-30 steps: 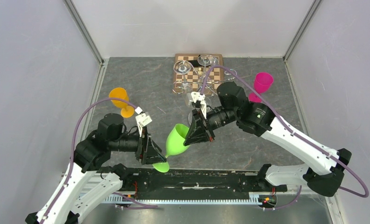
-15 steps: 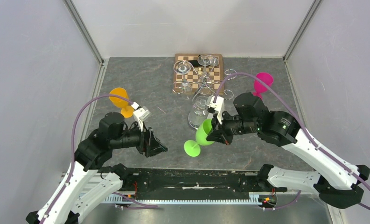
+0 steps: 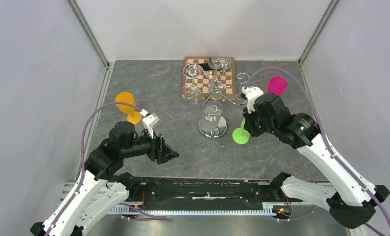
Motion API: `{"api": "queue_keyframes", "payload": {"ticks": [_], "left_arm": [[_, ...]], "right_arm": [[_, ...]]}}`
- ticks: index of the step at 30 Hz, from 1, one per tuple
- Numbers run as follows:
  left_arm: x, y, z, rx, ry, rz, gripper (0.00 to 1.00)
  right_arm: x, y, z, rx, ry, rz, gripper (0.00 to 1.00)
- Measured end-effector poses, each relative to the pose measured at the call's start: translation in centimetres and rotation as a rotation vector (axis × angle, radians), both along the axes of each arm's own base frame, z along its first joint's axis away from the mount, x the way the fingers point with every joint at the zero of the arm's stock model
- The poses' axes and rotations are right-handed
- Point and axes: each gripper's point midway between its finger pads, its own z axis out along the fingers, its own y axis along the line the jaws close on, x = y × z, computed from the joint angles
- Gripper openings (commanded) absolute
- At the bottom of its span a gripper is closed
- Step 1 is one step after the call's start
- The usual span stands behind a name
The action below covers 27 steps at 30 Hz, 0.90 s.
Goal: Take the wine glass off the wine glass rack
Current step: Place the wine glass at the center of the board.
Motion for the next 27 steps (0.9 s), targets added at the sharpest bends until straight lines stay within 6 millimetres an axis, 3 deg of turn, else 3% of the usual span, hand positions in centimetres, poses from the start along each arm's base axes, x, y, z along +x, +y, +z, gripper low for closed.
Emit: {"api": "queue_keyframes", "payload": {"ticks": [8,11,19,27], "left_arm": [[0.3,-0.2,-0.4,-0.008,0.001,0.004,0.73],[0.3,-0.3,-0.3,-0.015,0.001,0.007,0.73],[0.5,-0.4,-0.7,-0.007,0.026,0.011,0.73],[0.5,-0.5,-0.9,-0.004,0.035,0.013,0.73]], "right_arm": [[5.8,-8.0,-2.6,-0.093,0.028,-0.35,0.0],[7.5,-10.1,-3.4,-0.112,0.03,-0.432,0.0],[10.8,-13.8,-5.9,-0.115,0.058,-0.559,0.0],[13.8,-16.1,-7.8,-0.148,0.094,-0.631,0.0]]}}
